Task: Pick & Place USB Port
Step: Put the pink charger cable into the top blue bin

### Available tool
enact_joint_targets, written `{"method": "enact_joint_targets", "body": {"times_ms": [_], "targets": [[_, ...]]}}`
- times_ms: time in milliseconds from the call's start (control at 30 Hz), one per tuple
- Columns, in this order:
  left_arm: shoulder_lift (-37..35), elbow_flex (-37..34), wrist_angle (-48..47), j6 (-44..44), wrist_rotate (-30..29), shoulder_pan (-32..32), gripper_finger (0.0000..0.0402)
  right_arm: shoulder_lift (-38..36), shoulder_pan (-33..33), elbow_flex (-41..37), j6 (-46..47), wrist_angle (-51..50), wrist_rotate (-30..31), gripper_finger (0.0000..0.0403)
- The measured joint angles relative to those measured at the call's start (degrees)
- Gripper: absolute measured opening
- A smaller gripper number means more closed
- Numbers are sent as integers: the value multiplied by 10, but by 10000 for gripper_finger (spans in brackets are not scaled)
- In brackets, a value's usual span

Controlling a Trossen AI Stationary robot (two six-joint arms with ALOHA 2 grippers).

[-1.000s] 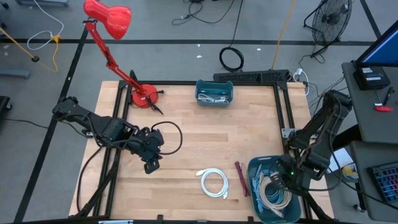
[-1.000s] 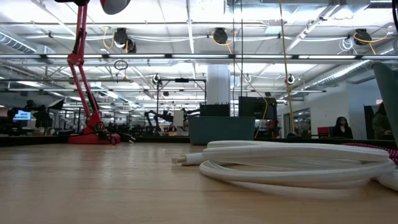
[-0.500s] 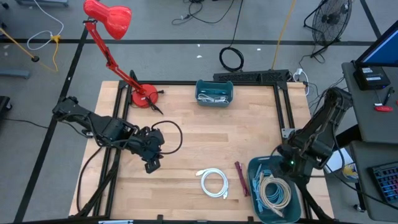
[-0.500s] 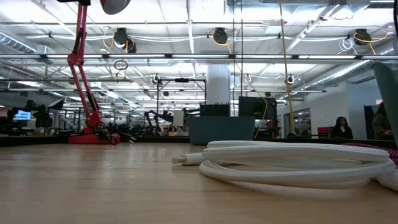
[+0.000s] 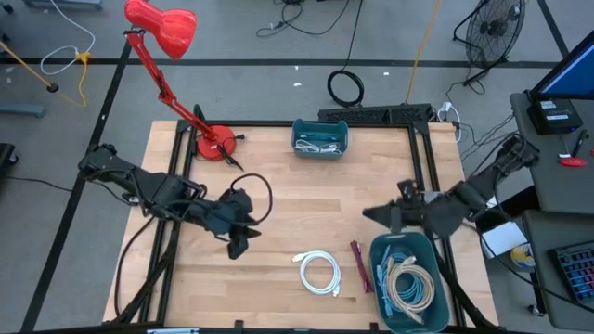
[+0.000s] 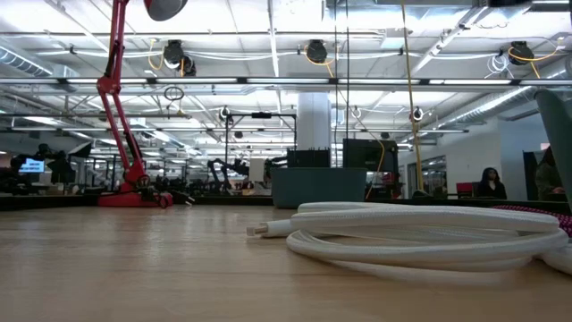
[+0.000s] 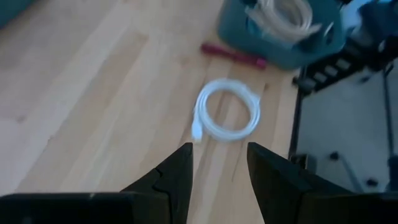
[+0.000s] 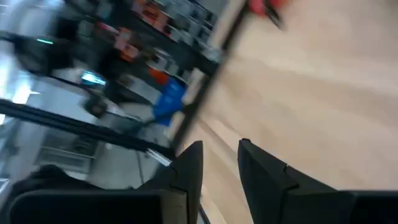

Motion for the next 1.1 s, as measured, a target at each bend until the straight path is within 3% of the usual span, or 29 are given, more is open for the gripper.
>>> {"method": "enact_joint_targets", "body": {"times_ms": [200,367,567,800,1100], "targets": [[0,0,64,22,7,35,152,2,-69,0,-182,170,-3,91],[0,0,128,36,25,78,152,-3,-123,0,-246,202,-43,91],[0,0,215,40,41,133,152,-8,-198,0,-236,112,-138,91],[10,1,241,54,46,169,152,16,-288,0,-242,-42,-281,91],[67,0,233,68,122,175,152,59,-320,0,-225,-153,-454,91]]}}
